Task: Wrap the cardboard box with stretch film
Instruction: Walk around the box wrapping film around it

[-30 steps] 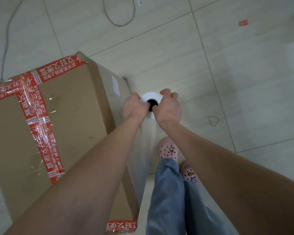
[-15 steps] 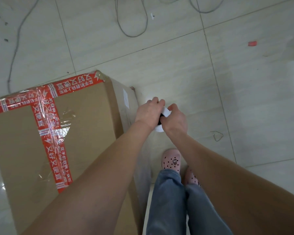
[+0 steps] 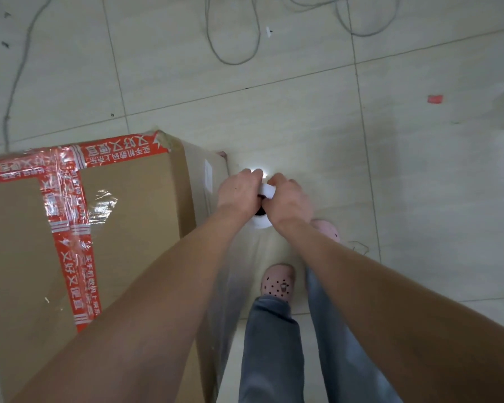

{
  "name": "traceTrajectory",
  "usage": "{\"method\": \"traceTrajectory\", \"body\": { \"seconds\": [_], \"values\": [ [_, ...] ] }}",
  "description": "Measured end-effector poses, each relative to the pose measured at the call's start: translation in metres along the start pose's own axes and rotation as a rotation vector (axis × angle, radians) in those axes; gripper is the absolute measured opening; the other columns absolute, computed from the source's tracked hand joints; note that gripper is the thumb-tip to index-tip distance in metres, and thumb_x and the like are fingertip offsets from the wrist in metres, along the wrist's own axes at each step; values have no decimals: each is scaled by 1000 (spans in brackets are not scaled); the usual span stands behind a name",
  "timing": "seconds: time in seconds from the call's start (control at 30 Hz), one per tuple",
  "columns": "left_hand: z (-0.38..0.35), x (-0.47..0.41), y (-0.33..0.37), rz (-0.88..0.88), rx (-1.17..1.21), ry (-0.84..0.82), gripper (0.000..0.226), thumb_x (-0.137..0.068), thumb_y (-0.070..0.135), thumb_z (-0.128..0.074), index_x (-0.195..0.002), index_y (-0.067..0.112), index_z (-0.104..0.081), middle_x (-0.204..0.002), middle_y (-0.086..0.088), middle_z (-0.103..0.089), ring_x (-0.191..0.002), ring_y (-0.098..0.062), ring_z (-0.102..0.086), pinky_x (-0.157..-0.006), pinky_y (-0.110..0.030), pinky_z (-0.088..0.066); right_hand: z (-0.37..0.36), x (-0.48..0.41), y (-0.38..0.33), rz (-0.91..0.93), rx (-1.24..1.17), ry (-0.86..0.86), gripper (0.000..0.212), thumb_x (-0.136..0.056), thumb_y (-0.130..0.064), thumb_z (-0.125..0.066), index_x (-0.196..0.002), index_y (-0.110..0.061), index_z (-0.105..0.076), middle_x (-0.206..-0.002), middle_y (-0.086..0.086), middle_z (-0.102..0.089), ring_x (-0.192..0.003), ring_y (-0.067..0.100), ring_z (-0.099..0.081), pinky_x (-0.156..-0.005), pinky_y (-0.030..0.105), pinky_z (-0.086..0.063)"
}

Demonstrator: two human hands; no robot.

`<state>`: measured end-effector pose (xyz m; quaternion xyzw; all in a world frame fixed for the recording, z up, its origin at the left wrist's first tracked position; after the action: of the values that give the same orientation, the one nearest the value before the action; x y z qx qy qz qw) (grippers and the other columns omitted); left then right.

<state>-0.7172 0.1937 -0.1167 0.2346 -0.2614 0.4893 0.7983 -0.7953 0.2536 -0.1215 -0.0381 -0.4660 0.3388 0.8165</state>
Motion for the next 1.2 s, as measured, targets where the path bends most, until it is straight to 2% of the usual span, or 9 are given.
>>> {"method": "traceTrajectory", "body": {
  "seconds": [0.13, 0.3, 0.4, 0.53, 0.67, 0.8, 0.97, 1.13, 1.2],
  "values": [
    [8, -5, -17, 274, 258, 73, 19, -83, 17, -57, -99, 8, -55, -98, -11, -63, -92, -30, -59, -66, -32, -42, 14, -16, -16, 9, -3, 4, 39, -85, -17, -56, -123, -22, -49, -120, 6, -50, -100, 29, -58, -80, 33, -41],
    [15, -13, -31, 581, 560, 122, 27, -83, 31, -60, -100, 9, -58, -97, -8, -62, -92, -27, -58, -65, -28, -36, 20, -33, -31, -99, -144, -60, 40, -86, -26, -56, -122, -15, -41, -119, 9, -54, -108, 32, -55, -74, 32, -38],
    [14, -13, -35, 648, 689, 168, 30, -84, 36, -59, -97, 9, -60, -96, -7, -65, -89, -25, -60, -65, -27, -36, 23, -41, -40, -106, -219, -78, 37, -87, -26, -53, -119, -13, -42, -116, 10, -58, -105, 33, -58, -79, 35, -46],
    [26, -20, -25, 540, 600, 116, 33, -87, 33, -59, -109, 9, -55, -97, -8, -63, -89, -26, -57, -64, -29, -37, 36, -52, -45, -92, -167, -57, 34, -87, -18, -50, -121, -13, -45, -115, 12, -59, -103, 34, -58, -76, 34, -44],
    [42, -37, -9, 269, 261, 76, 33, -88, 15, -54, -120, 9, -47, -115, -12, -55, -103, -33, -57, -67, -34, -38, 40, -53, -44, -20, -92, -101, 26, -88, -14, -45, -114, -14, -51, -112, 11, -62, -101, 33, -59, -76, 35, -47],
    [55, -47, 10, 33, -58, 68, 29, -93, 9, -46, -121, 10, -47, -119, -10, -50, -110, -29, -53, -66, -35, -37, 42, -55, -46, 4, -71, -120, 21, -92, -17, -41, -108, -13, -53, -108, 11, -63, -96, 30, -59, -70, 32, -42],
    [57, -56, 9, -32, -135, 44, 29, -94, 5, -43, -121, 10, -48, -118, -9, -50, -112, -28, -51, -70, -36, -43, 43, -59, -50, -6, -53, -147, 20, -92, -15, -41, -108, -15, -55, -103, 7, -64, -81, 24, -51, -67, 29, -39],
    [64, -72, 6, -123, -185, -18, 32, -89, 6, -51, -120, 11, -50, -113, -8, -53, -104, -28, -55, -75, -37, -46, 47, -68, -54, -27, -23, -177, 22, -87, -15, -55, -109, -14, -56, -101, 5, -63, -83, 23, -55, -67, 29, -41],
    [67, -78, 2, -156, -187, -26, 30, -89, 7, -50, -119, 12, -50, -111, -8, -54, -101, -29, -55, -70, -36, -42, 48, -74, -57, -32, 14, -148, 22, -86, -19, -56, -108, -16, -57, -101, 5, -64, -88, 25, -60, -66, 30, -43]
  ]
}}
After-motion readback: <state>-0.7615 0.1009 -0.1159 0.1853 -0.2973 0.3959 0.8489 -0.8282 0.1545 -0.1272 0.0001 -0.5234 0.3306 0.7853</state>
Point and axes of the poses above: each hand's wrist, its own x-axis away from the middle knuckle, its own z-axis out of the back of the hand, y = z × x, the point moved 3 cm from there along -x, towards the middle knuckle
